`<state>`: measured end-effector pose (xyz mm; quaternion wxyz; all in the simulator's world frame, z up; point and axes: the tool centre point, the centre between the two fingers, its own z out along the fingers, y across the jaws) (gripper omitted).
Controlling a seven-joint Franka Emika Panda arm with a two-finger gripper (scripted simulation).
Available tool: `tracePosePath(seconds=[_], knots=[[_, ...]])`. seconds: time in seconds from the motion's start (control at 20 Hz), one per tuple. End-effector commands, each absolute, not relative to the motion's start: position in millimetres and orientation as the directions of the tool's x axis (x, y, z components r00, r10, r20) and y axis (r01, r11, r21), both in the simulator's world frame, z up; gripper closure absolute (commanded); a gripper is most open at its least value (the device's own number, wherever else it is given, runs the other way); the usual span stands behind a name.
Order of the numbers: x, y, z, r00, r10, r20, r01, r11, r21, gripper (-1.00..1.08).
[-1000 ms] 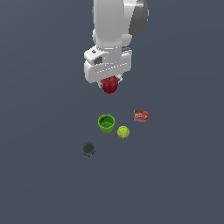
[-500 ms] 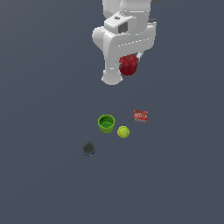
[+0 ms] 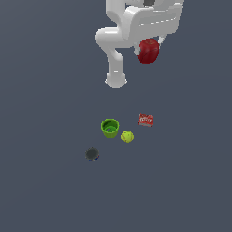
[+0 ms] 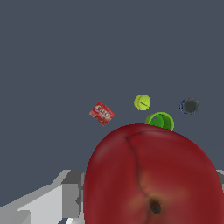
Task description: Pick up a designated object from a clutter of objects.
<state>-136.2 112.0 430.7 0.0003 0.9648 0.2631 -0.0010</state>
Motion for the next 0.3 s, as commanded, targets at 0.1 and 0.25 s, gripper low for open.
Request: tracePosePath(seconds=[0.1,0.25], knots=[[-136.1,120.4,441.5,0.862,0.507,0.000,0.507,-0.862,0.000,1.08],[-135.8,121.7,443.0,0.862,0.507,0.000,0.507,-0.862,0.000,1.08]])
